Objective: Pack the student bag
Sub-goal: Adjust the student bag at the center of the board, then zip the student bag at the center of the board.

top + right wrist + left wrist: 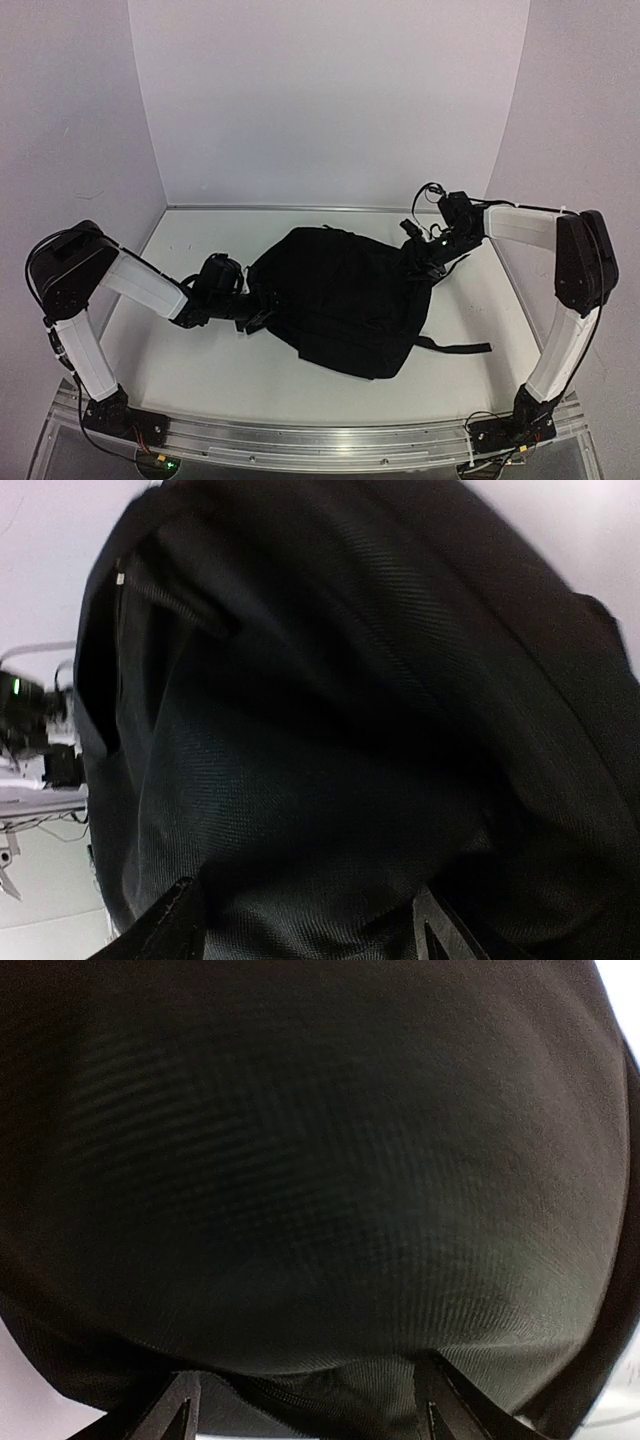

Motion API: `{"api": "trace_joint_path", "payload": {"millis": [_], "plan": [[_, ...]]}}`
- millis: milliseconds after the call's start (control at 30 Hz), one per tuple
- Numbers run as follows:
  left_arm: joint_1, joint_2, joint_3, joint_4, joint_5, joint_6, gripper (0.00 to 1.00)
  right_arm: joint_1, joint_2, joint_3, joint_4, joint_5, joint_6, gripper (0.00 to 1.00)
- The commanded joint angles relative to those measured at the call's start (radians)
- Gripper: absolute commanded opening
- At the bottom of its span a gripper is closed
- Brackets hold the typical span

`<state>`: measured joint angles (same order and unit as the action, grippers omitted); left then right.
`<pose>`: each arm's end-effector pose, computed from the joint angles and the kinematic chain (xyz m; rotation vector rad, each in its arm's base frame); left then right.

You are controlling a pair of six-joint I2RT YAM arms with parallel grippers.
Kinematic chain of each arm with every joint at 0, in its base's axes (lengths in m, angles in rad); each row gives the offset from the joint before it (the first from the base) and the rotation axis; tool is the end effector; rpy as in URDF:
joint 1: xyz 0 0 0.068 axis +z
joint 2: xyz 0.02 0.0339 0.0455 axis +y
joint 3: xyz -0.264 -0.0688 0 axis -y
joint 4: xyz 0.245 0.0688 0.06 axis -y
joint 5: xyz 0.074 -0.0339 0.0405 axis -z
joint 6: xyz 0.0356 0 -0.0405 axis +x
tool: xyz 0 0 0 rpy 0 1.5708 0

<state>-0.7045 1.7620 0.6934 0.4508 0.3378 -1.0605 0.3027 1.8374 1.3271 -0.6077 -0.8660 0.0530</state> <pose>0.2426 -0.2217 0.1245 -0.2248 2.4858 -1.2605 0.3500 0.1377 0.2136 -0.5922 2.5186 1.2753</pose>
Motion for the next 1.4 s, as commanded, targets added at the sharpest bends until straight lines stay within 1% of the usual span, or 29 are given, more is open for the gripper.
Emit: {"api": "trace_joint_path", "payload": {"millis": [0,67,167,233,300,433,467,533,600,733,800,900,1000,1133,1233,1367], "plan": [[0.129,0.033,0.187,-0.021,0.047,0.102,0.73,0.194,-0.026,-0.091,-0.063,-0.126,-0.052,0.71],[0.197,0.054,0.264,-0.093,0.065,0.148,0.74,0.272,-0.045,-0.093,-0.066,-0.144,-0.098,0.72],[0.261,0.064,0.362,-0.189,0.09,0.207,0.74,0.32,-0.092,-0.047,-0.069,-0.176,-0.106,0.75],[0.268,0.03,0.402,-0.265,0.064,0.26,0.74,0.305,-0.13,0.007,-0.075,-0.17,-0.106,0.75],[0.267,-0.024,0.407,-0.32,0.042,0.291,0.75,0.267,-0.172,0.041,-0.075,-0.144,-0.11,0.77],[0.257,-0.146,0.325,-0.367,0.019,0.282,0.75,0.182,-0.17,0.084,-0.074,-0.049,-0.115,0.77],[0.242,-0.182,0.3,-0.38,0.005,0.289,0.75,0.162,-0.157,0.091,-0.074,-0.028,-0.114,0.76],[0.173,-0.25,0.28,-0.429,-0.066,0.33,0.75,0.128,-0.129,0.107,-0.07,0.023,-0.105,0.74],[0.091,-0.298,0.309,-0.544,-0.148,0.393,0.74,0.111,-0.092,0.123,-0.056,0.053,-0.089,0.69],[-0.048,-0.338,0.387,-0.665,-0.238,0.454,0.65,0.107,-0.032,0.143,0.019,0.052,0.007,0.64],[-0.103,-0.318,0.436,-0.713,-0.253,0.476,0.57,0.108,-0.005,0.15,0.053,0.032,0.044,0.62],[-0.178,-0.243,0.529,-0.782,-0.265,0.493,0.46,0.107,0.026,0.156,0.089,-0.001,0.085,0.57],[-0.247,-0.161,0.622,-0.82,-0.287,0.514,0.39,0.109,0.036,0.145,0.129,-0.035,0.132,0.5],[-0.297,-0.061,0.746,-0.847,-0.293,0.532,0.33,0.113,0.024,0.104,0.212,-0.058,0.191,0.43],[-0.303,0.012,0.828,-0.868,-0.299,0.538,0.31,0.118,0.029,0.096,0.229,-0.049,0.197,0.42],[-0.305,0.119,0.966,-0.944,-0.332,0.545,0.3,0.127,0.051,0.097,0.239,-0.039,0.206,0.42]]}}
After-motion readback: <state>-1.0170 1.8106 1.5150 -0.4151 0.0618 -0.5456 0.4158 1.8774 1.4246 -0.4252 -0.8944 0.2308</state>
